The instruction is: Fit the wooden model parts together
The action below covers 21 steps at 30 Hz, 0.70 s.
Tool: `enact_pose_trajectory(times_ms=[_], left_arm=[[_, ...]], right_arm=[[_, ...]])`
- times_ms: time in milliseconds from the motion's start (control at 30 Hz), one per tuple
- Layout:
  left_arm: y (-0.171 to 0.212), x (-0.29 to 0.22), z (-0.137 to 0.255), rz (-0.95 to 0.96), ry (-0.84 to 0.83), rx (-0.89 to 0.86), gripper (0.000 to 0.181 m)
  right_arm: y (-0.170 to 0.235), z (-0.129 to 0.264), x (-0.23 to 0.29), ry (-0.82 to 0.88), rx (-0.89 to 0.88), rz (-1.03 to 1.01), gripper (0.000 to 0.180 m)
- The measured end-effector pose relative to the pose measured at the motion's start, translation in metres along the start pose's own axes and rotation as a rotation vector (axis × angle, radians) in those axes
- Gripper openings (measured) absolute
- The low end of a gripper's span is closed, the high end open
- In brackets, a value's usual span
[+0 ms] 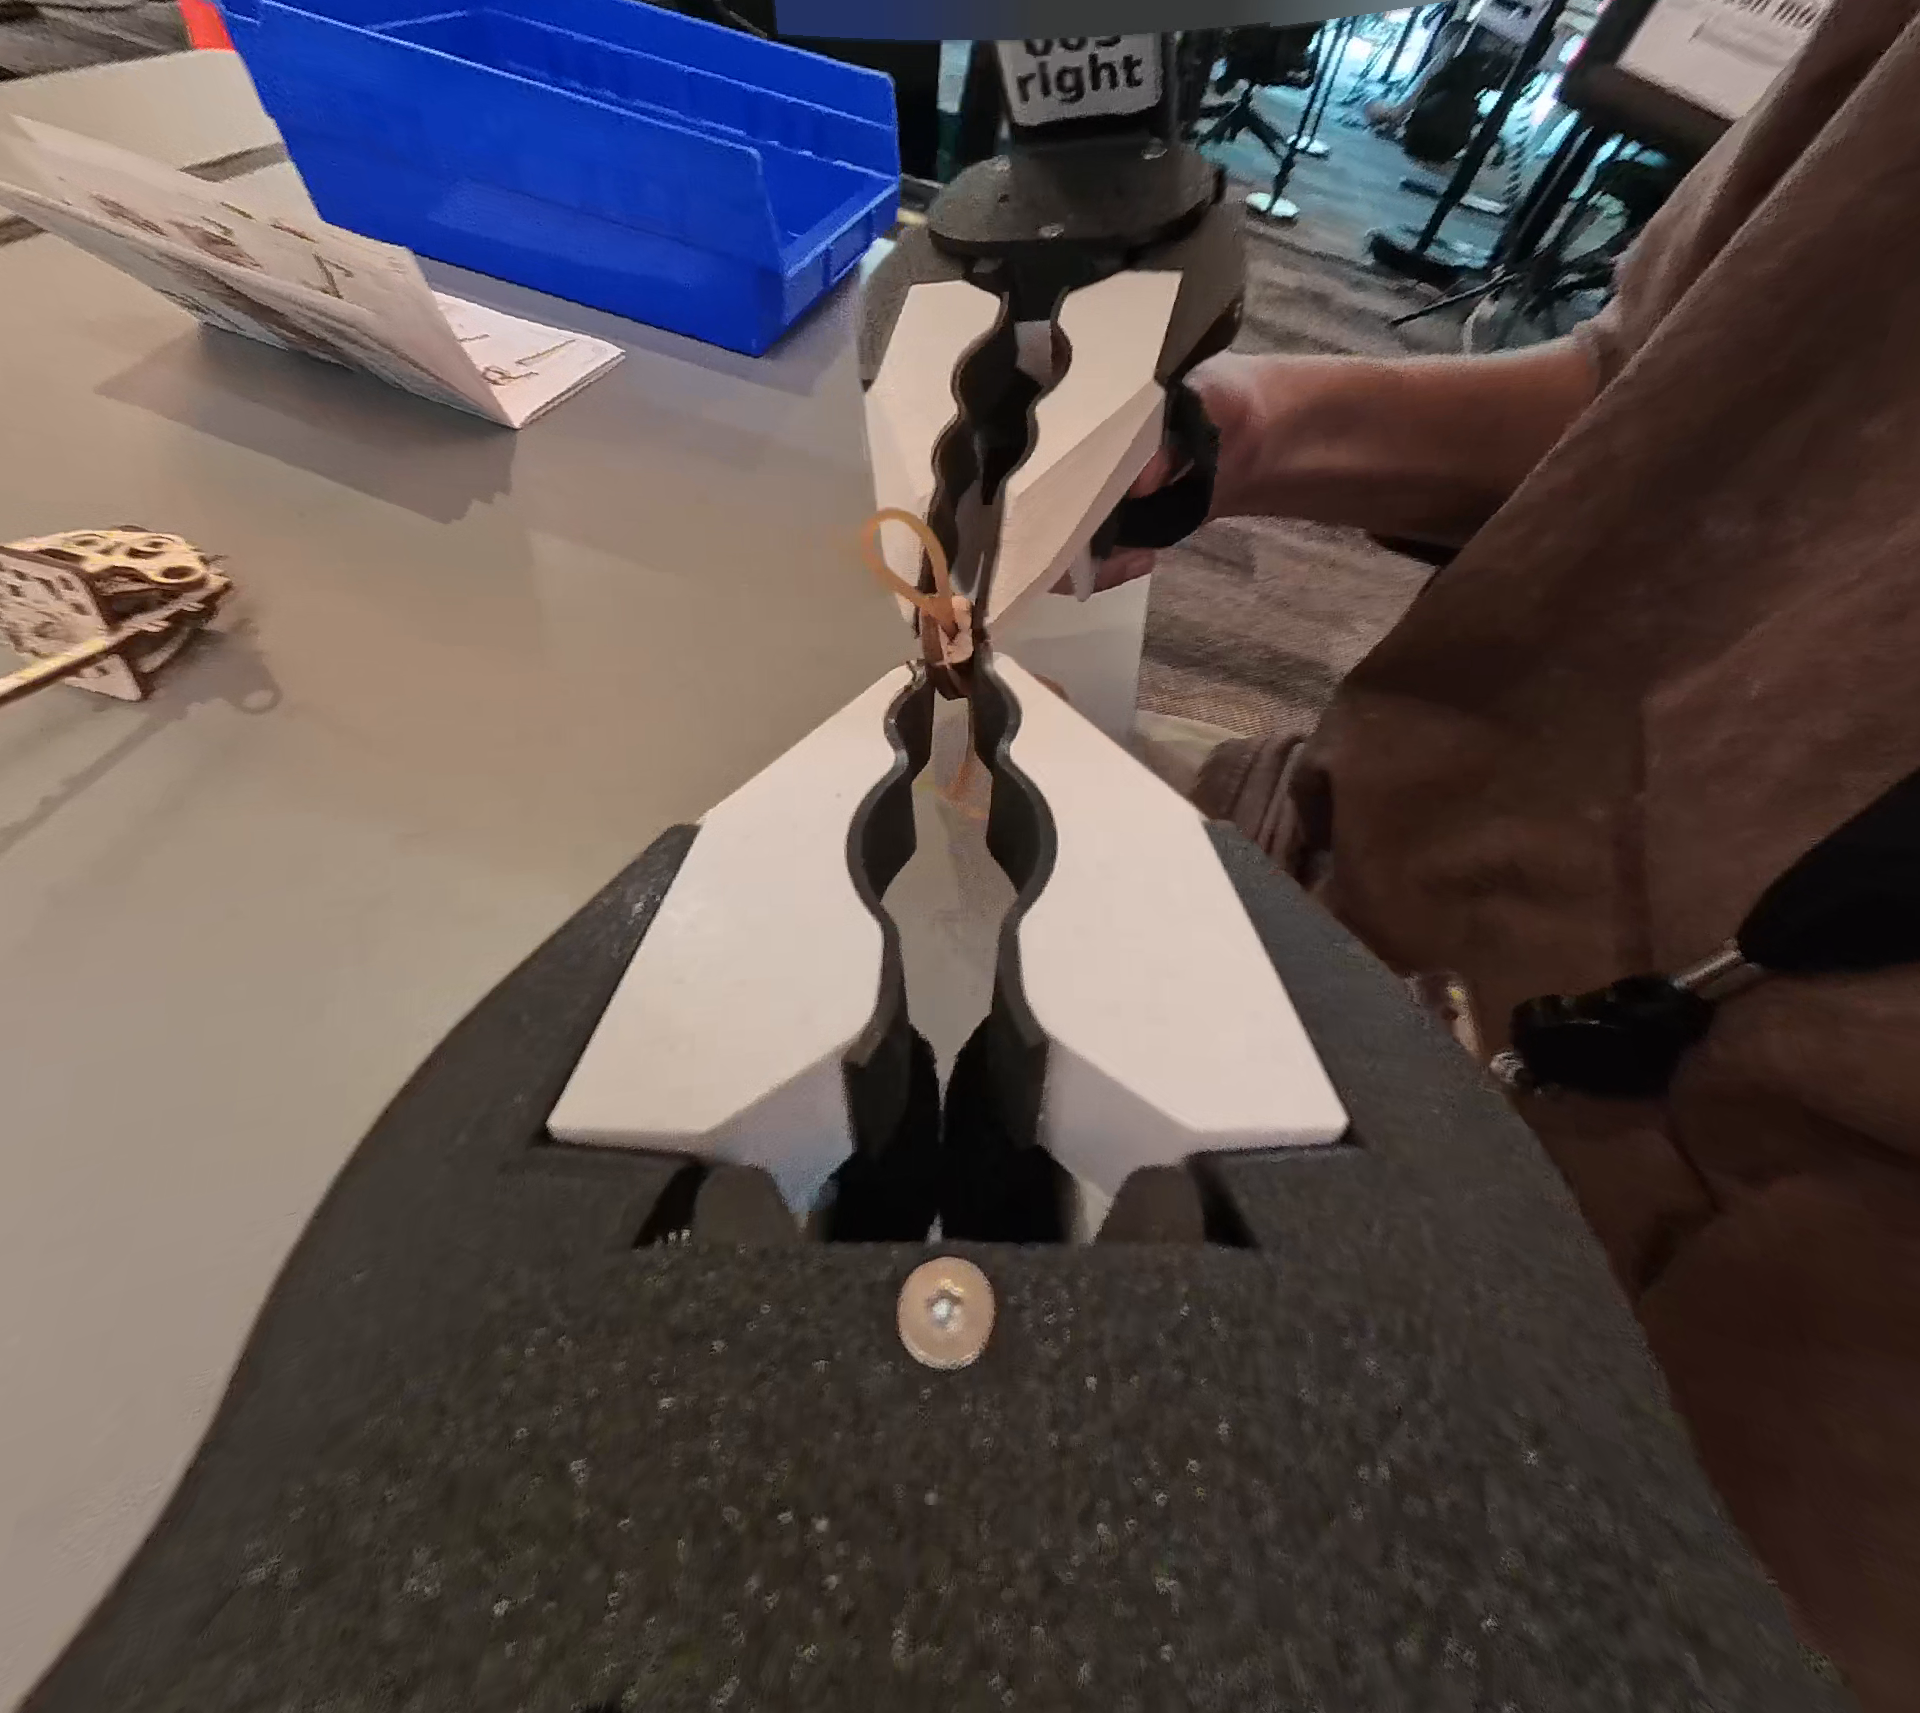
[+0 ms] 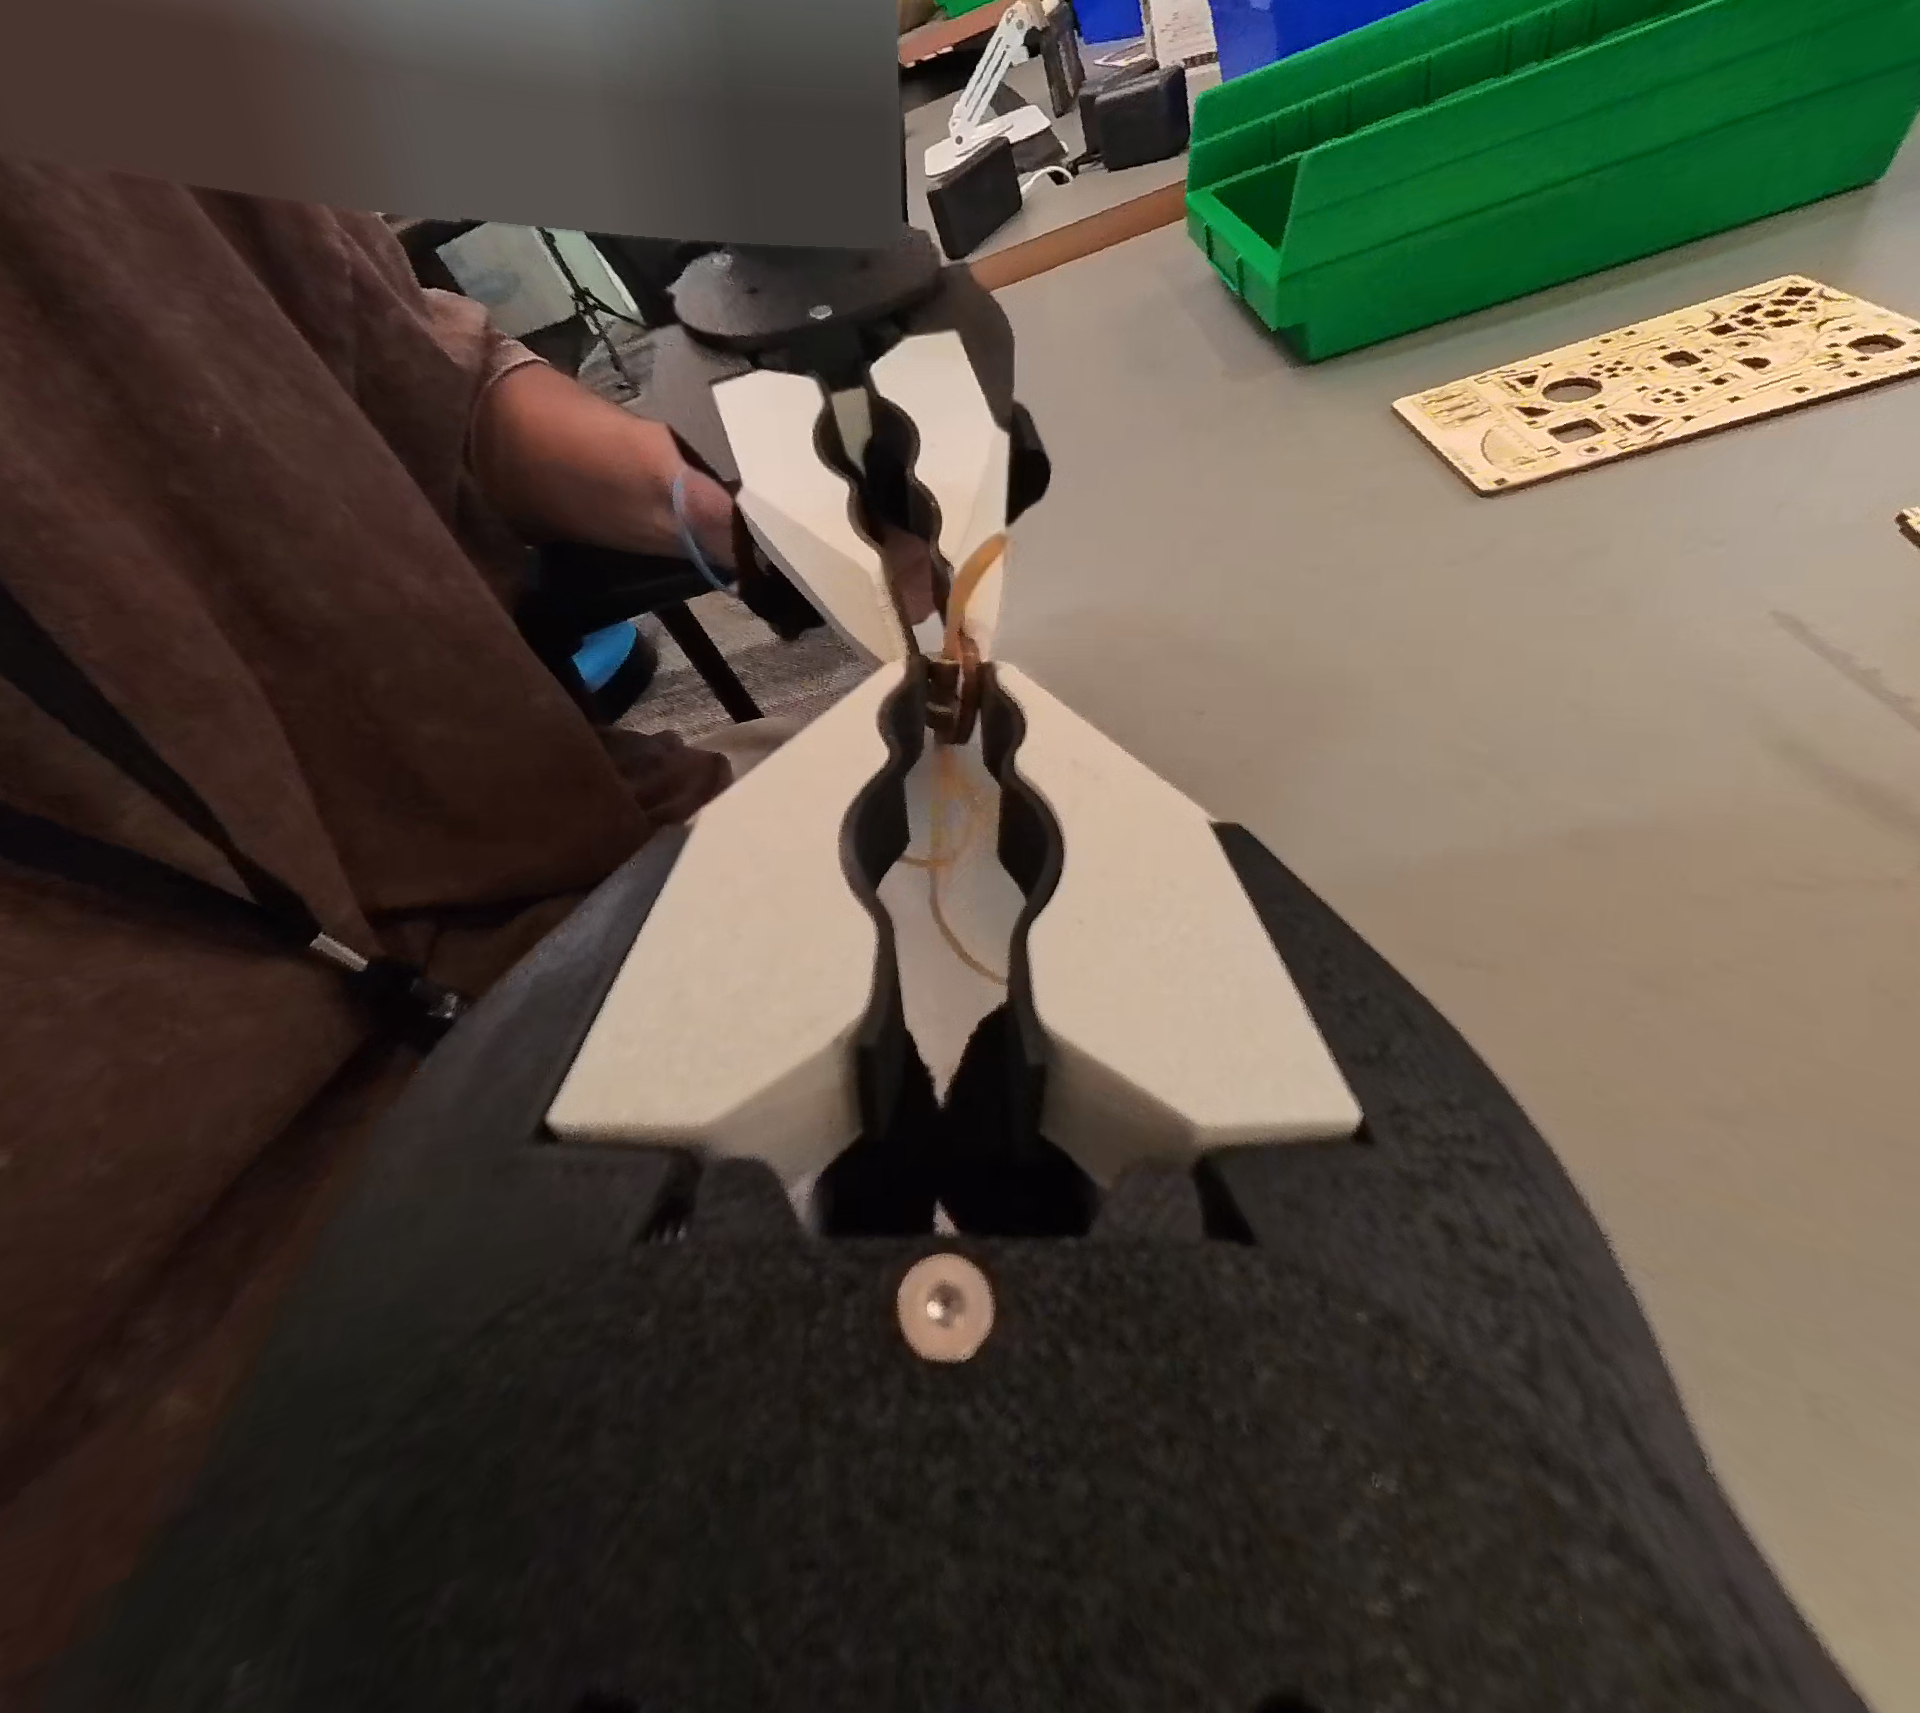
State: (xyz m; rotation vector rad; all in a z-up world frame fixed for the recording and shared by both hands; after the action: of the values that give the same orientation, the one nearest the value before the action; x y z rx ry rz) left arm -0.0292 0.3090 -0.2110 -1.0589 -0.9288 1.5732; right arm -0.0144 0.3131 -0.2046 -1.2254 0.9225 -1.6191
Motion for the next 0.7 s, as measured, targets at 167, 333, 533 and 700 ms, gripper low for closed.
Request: enact_pose_trajectory(times_ms=[167,333,533,700], left_arm=[[-0.002,-0.001,0.000,0.022,0.025,0.005,0.005],[0.008,0.004,-0.005,0.006,-0.032,0.069,0.005],[0.017,0.017,-0.010,0.054,-0.103,0.121,0.005],[-0.005,0.015,-0.005,0.089,-0.095,-0.019,0.006]], right_arm=[[0.000,0.001,0.000,-0.021,0.010,-0.033,0.008],[0.010,-0.001,-0.007,0.032,0.065,-0.014,0.007],[0.018,-0.005,-0.020,0.159,0.123,0.050,0.008],[-0.006,0.004,-0.013,0.112,-0.015,0.022,0.007]])
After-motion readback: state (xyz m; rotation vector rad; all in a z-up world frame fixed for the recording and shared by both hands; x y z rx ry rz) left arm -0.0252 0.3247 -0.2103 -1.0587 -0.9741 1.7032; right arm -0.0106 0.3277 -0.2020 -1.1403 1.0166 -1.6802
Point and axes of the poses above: each gripper's, where its closed fingertips meet, z back along the fingers, y out of its underside, x = y × z across the jaws, the point moved 1 cm from there along z, back along the fingers, and after that the axes turned 3 degrees about x, right-handed, at the moved point
